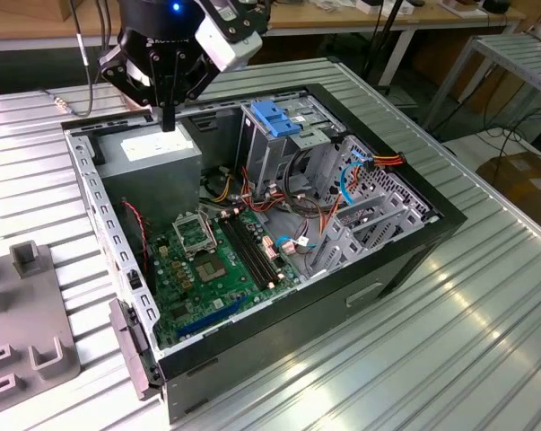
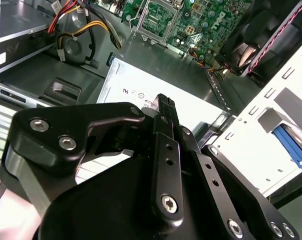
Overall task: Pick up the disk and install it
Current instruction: 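Reach for the disk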
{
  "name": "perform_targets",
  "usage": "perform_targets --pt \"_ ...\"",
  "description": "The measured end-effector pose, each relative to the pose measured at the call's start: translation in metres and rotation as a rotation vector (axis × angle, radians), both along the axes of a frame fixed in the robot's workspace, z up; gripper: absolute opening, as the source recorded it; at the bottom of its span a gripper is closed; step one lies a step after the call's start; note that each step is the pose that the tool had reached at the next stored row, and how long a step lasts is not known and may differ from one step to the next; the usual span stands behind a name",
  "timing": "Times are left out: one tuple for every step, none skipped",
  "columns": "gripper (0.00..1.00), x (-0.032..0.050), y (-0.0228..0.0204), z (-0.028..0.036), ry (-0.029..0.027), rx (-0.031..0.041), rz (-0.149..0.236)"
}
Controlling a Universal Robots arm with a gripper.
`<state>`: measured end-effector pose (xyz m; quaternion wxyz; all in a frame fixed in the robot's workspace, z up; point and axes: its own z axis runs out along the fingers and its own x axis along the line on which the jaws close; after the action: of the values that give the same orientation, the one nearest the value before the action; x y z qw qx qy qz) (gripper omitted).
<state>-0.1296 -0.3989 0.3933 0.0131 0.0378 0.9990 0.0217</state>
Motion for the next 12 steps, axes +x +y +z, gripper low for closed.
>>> perform_targets --pt "0.10 -0.0003 0.0000 0.0000 0.0000 0.0000 0.000" --pt "0.10 -0.0008 0.0000 0.0000 0.0000 0.0000 0.000" --pt "0.10 -0.0010 0.0000 0.0000 0.0000 0.0001 0.000" --pt "0.10 -0.0013 0.0000 0.0000 0.0000 0.0001 0.000" --pt "0.10 -0.0015 0.0000 0.0000 0.0000 0.0001 0.000" --pt "0.10 -0.0018 0.0000 0.0000 0.0000 0.0001 0.000" --pt "0.10 -0.0021 0.0000 0.0000 0.0000 0.0000 0.000" --pt "0.10 -0.0023 0.0000 0.0000 0.0000 0.0001 0.000" --pt "0.10 -0.0026 0.0000 0.0000 0.0000 0.0000 0.000" --pt "0.10 -0.0031 0.0000 0.0000 0.0000 0.0000 0.000" --pt "0.10 -0.0034 0.0000 0.0000 0.0000 0.0000 0.000" --pt "0.10 -0.0038 0.0000 0.0000 0.0000 0.0001 0.000"
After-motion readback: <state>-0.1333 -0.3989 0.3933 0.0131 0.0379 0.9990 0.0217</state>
